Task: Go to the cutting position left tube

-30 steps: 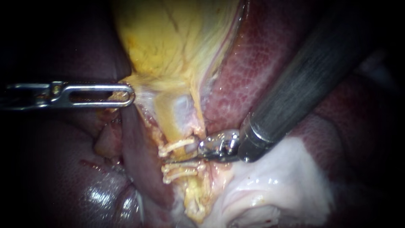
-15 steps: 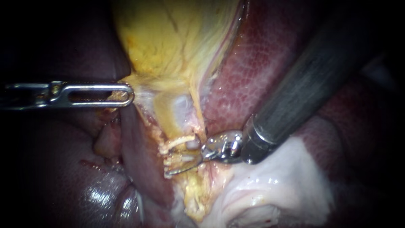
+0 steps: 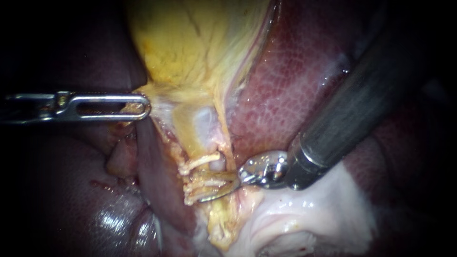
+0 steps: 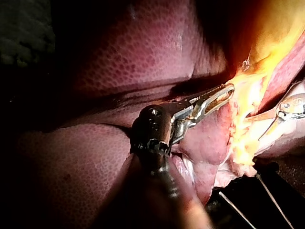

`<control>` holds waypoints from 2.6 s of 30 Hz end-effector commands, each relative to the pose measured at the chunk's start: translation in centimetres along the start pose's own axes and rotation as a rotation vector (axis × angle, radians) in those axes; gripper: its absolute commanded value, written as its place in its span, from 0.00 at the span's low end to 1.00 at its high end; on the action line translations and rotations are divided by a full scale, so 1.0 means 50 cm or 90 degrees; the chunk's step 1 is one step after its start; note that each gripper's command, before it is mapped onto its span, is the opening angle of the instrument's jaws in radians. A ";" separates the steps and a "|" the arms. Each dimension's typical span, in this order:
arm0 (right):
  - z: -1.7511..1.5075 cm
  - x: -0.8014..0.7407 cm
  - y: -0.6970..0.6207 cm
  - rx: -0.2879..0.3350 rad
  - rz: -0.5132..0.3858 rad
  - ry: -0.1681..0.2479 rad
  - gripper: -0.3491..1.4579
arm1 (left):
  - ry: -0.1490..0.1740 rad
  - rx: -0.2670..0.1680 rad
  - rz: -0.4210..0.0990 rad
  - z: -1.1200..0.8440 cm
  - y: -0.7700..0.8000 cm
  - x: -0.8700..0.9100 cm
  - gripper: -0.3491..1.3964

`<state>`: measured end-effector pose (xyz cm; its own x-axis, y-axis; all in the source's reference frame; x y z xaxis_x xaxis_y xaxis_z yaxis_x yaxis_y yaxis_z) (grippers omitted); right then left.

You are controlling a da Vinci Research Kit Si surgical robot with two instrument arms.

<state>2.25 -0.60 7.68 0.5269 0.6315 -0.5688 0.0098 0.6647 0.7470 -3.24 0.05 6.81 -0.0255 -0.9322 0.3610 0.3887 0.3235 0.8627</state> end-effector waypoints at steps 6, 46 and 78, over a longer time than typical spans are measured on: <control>-0.0006 -0.0007 0.0010 0.000 0.001 0.000 0.83 | 0.000 0.000 0.000 -0.0001 0.0000 0.0000 0.00; 0.0077 -0.0013 -0.0011 0.161 0.014 0.055 0.90 | 0.001 -0.003 -0.001 0.0001 0.0008 -0.0004 0.00; 0.0192 0.0040 -0.0008 0.220 0.033 0.102 0.89 | -0.002 -0.009 -0.002 0.0035 0.0016 -0.0009 0.00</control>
<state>3.18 -0.88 7.87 0.3943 0.7338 -0.5532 0.2865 0.4739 0.8327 -3.37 0.15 6.92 -0.0287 -0.9326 0.3597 0.4017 0.3187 0.8585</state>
